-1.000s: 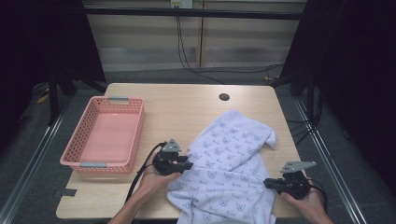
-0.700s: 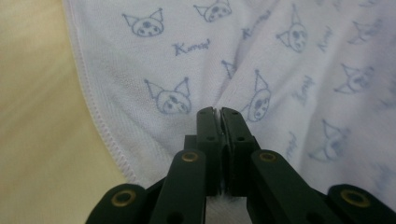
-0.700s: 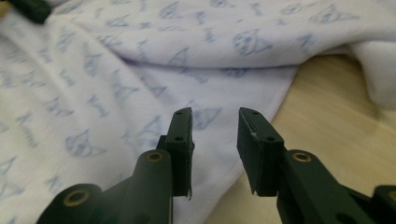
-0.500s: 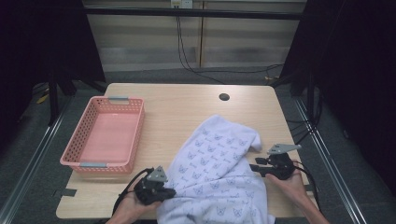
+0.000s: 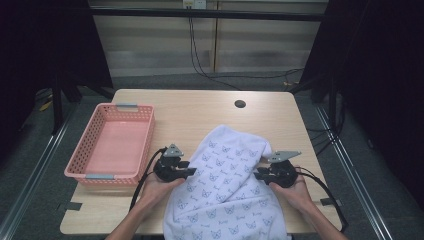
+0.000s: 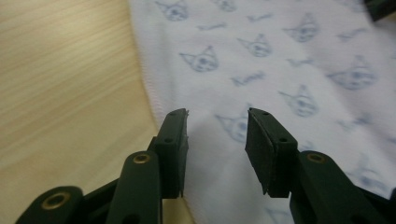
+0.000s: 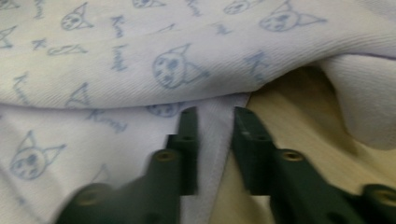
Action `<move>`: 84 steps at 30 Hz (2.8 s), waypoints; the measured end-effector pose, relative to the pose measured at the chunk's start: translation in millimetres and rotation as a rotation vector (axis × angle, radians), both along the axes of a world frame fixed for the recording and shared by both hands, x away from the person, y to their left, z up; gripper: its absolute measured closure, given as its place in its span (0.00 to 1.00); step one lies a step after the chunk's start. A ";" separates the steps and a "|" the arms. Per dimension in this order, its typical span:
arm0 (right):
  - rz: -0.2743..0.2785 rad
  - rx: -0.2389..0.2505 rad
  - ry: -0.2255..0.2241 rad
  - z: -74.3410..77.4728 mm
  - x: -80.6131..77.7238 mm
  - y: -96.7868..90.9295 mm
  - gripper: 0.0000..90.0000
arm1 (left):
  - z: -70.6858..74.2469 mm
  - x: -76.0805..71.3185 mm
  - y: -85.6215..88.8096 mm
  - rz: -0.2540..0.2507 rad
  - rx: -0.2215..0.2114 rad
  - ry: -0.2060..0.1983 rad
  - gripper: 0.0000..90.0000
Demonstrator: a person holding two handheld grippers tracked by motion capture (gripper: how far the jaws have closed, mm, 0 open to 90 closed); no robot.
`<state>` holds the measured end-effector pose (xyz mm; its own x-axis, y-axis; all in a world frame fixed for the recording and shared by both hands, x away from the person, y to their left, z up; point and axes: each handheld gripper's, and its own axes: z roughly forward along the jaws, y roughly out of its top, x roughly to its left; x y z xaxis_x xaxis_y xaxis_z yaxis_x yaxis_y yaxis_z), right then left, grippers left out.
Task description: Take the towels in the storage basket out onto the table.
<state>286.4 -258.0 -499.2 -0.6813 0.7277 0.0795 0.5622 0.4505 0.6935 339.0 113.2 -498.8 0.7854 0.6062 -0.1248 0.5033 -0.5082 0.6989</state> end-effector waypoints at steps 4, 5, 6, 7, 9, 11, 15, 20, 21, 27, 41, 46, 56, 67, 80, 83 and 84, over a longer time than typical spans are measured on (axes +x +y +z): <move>-0.029 0.035 -0.025 14.8 -13.0 -15.0 0.99 | 1.5 -9.9 1.2 -0.034 0.057 -0.040 0.97; -0.029 0.035 -0.025 14.8 -13.0 -15.0 0.99 | 1.5 -9.9 1.2 -0.034 0.057 -0.040 0.98; -0.039 0.047 -0.034 19.5 -17.8 -20.5 0.99 | 2.6 -15.6 3.8 -0.035 0.069 -0.037 0.98; -0.044 0.060 -0.042 24.7 -24.9 -26.9 0.99 | 3.3 -20.3 6.8 -0.042 0.071 -0.034 0.98; -0.058 0.078 -0.059 33.5 -46.5 -42.8 0.99 | 3.9 -35.1 19.6 -0.032 0.058 -0.011 0.99; -0.079 0.083 -0.062 35.1 -62.0 -53.1 0.99 | 5.6 -48.6 30.6 -0.041 0.061 0.012 0.98; -0.106 0.070 -0.018 31.2 -91.7 -68.6 0.99 | 7.8 -75.3 40.2 -0.087 0.053 0.045 0.95; -0.126 0.036 0.026 30.8 -118.8 -80.3 0.99 | 8.7 -86.4 43.1 -0.099 0.025 0.072 0.87; -0.133 0.042 0.027 31.3 -123.8 -83.4 0.99 | 9.9 -84.5 42.0 -0.098 0.009 0.059 0.83; -0.193 0.099 -0.059 39.4 -110.3 -85.4 0.66 | 11.7 -44.5 29.4 -0.003 -0.023 0.008 0.72; -0.185 -0.035 -0.114 13.8 14.3 -29.6 0.64 | -1.1 -15.2 13.4 -0.014 0.008 -0.018 0.96; -0.255 -0.085 -0.124 5.9 48.9 -28.9 0.60 | -2.1 -8.5 9.0 -0.029 -0.012 -0.009 0.98; -0.274 -0.052 -0.048 -3.9 65.4 -33.3 0.85 | 0.5 2.9 2.9 -0.006 -0.072 0.000 0.99; -0.336 -0.038 -0.045 7.9 25.2 -70.2 0.96 | 5.7 -16.0 -8.3 -0.113 -0.049 -0.010 0.99; -0.262 -0.049 0.027 4.0 -28.7 -66.2 0.85 | 8.0 -61.5 8.9 -0.202 -0.013 0.049 0.93; -0.261 -0.013 -0.001 9.3 -31.7 -68.6 0.76 | 13.2 -49.4 16.1 -0.124 -0.076 0.034 0.81; -0.266 0.000 -0.031 12.8 -29.0 -71.1 0.73 | 14.4 -44.7 17.5 -0.102 -0.093 0.026 0.78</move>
